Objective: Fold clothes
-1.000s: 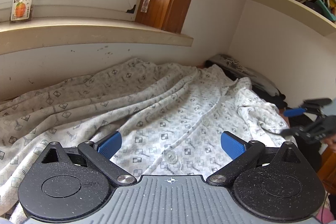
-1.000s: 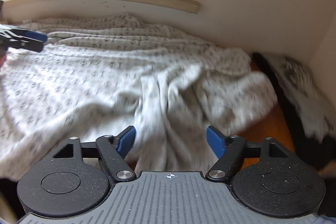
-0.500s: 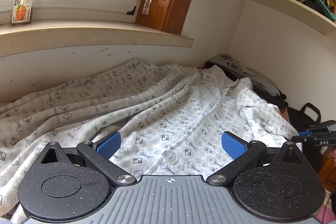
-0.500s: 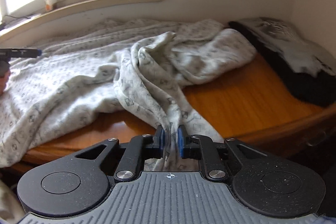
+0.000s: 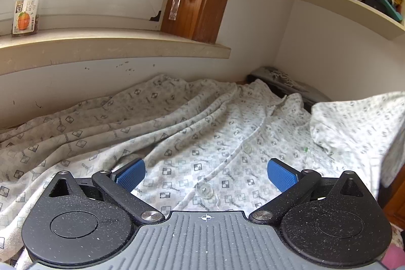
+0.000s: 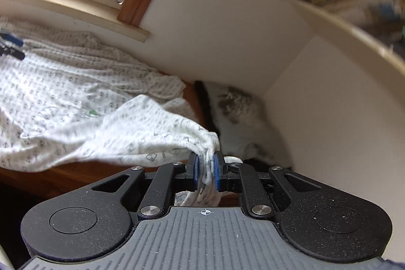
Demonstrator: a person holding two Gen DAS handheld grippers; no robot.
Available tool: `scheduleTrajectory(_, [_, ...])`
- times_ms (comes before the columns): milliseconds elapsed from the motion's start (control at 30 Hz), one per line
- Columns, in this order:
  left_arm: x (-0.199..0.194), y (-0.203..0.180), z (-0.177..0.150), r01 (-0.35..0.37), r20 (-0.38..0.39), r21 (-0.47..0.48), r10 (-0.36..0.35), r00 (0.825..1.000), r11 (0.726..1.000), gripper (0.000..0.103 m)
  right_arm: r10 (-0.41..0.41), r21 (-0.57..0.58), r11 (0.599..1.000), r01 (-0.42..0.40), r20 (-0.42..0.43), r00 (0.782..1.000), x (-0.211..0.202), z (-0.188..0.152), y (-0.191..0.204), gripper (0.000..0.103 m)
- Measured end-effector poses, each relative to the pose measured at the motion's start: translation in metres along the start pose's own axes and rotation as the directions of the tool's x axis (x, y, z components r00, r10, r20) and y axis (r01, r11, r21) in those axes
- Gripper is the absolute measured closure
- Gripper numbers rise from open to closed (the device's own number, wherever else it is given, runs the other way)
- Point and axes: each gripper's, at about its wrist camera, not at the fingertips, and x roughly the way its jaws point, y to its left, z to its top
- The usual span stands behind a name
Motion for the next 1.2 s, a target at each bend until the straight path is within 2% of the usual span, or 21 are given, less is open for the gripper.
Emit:
scheduleTrajectory(167, [0.000, 0.000, 0.000, 0.000, 0.000, 0.001, 0.000, 1.000, 1.000, 0.000, -0.063, -0.093, 0.994, 0.064, 0.008, 0.998, -0.004, 0.023, 0.014, 0.090])
scheduleTrajectory(300, [0.000, -0.001, 0.000, -0.002, -0.002, 0.006, 0.002, 1.000, 1.000, 0.000, -0.040, -0.142, 0.989, 0.041, 0.008, 0.999, 0.012, 0.040, 0.032, 0.090])
scheduleTrajectory(400, [0.000, -0.001, 0.000, -0.001, -0.004, 0.008, 0.001, 1.000, 1.000, 0.000, 0.013, -0.170, 0.985, -0.007, 0.034, 0.999, 0.030, 0.060, 0.055, 0.090])
scheduleTrajectory(500, [0.001, -0.001, 0.000, 0.003, -0.009, 0.012, -0.003, 1.000, 1.000, 0.000, 0.106, -0.191, 0.978, -0.088, 0.083, 0.991, 0.048, 0.088, 0.085, 0.089])
scheduleTrajectory(567, [0.003, -0.003, 0.000, 0.007, -0.017, 0.018, -0.006, 1.000, 1.000, 0.000, 0.177, -0.195, 0.969, -0.154, 0.108, 0.978, 0.063, 0.105, 0.104, 0.079])
scheduleTrajectory(633, [0.003, -0.003, 0.000, 0.007, -0.017, 0.021, -0.007, 1.000, 1.000, 0.000, 0.227, -0.218, 0.954, -0.204, 0.085, 0.970, 0.080, 0.113, 0.121, 0.070])
scheduleTrajectory(733, [0.003, -0.004, -0.001, 0.006, -0.014, 0.025, -0.005, 1.000, 1.000, 0.000, 0.266, -0.242, 0.938, -0.250, 0.038, 0.963, 0.096, 0.106, 0.131, 0.070])
scheduleTrajectory(867, [0.004, -0.004, -0.001, 0.007, -0.021, 0.024, -0.007, 1.000, 1.000, 0.000, 0.327, -0.136, 0.937, -0.321, 0.021, 0.945, 0.097, 0.092, 0.112, 0.065])
scheduleTrajectory(967, [0.003, -0.006, -0.002, 0.003, -0.018, 0.034, -0.003, 1.000, 0.999, 0.000, 0.315, -0.097, 0.946, -0.310, 0.041, 0.948, 0.086, 0.079, 0.097, 0.056])
scheduleTrajectory(1133, [0.001, -0.023, 0.000, -0.006, -0.010, 0.094, 0.007, 1.000, 0.996, 0.000, 0.303, -0.007, 0.953, -0.304, 0.093, 0.948, 0.086, 0.052, 0.072, 0.055])
scheduleTrajectory(1200, [0.000, -0.041, 0.005, -0.001, -0.002, 0.132, 0.001, 1.000, 0.991, 0.004, 0.300, 0.029, 0.952, -0.306, 0.129, 0.945, 0.087, 0.040, 0.066, 0.055])
